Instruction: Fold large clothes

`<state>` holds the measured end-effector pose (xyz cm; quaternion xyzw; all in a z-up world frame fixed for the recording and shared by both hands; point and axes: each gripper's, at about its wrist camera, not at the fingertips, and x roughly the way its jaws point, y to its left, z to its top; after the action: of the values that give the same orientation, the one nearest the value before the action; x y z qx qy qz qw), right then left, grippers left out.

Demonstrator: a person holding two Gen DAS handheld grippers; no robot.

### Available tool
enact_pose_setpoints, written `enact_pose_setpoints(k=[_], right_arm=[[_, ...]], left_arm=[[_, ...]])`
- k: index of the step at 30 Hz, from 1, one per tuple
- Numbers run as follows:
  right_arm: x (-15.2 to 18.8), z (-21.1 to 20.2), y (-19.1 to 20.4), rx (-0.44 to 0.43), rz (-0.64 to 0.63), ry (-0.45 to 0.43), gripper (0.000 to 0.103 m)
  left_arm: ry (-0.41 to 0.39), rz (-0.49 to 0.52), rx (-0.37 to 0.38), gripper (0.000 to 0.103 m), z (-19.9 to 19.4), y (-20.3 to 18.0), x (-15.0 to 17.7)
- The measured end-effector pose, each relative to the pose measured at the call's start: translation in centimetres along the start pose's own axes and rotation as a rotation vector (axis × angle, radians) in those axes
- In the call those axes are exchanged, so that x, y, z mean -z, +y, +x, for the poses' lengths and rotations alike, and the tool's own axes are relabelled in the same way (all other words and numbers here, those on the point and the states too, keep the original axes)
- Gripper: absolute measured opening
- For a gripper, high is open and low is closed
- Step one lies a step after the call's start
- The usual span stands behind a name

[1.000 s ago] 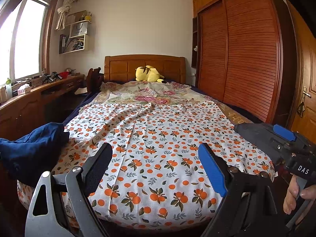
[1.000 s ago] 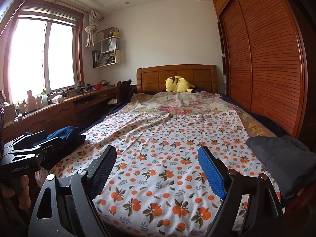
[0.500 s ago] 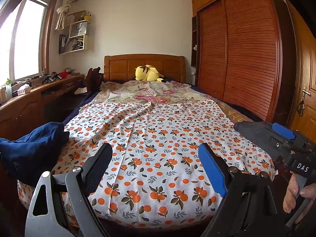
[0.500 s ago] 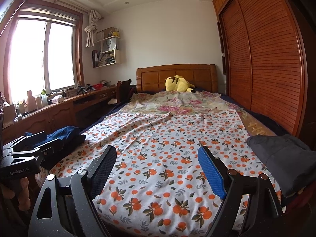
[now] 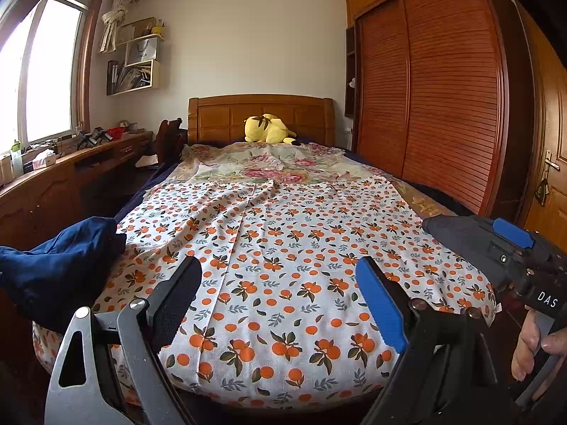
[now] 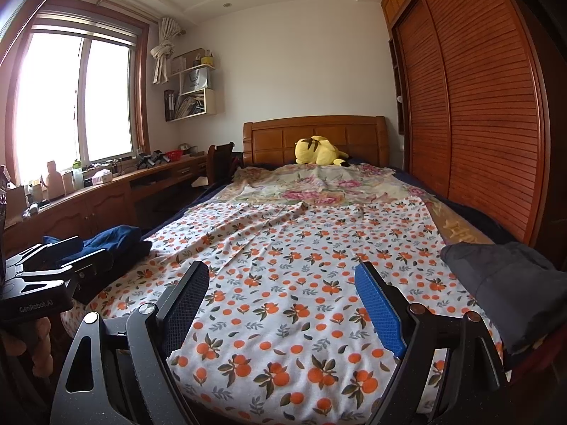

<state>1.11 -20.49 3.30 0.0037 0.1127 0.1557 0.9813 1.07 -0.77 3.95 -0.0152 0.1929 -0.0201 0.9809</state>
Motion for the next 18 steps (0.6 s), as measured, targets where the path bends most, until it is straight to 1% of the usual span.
enact_pose_setpoints(k=[18], right_arm=[[0.01, -0.10, -0.18, -0.003, -0.002, -0.003, 0.086]], left_arm=[[-0.002, 0.002, -0.001, 0.089, -0.03, -0.05, -0.09]])
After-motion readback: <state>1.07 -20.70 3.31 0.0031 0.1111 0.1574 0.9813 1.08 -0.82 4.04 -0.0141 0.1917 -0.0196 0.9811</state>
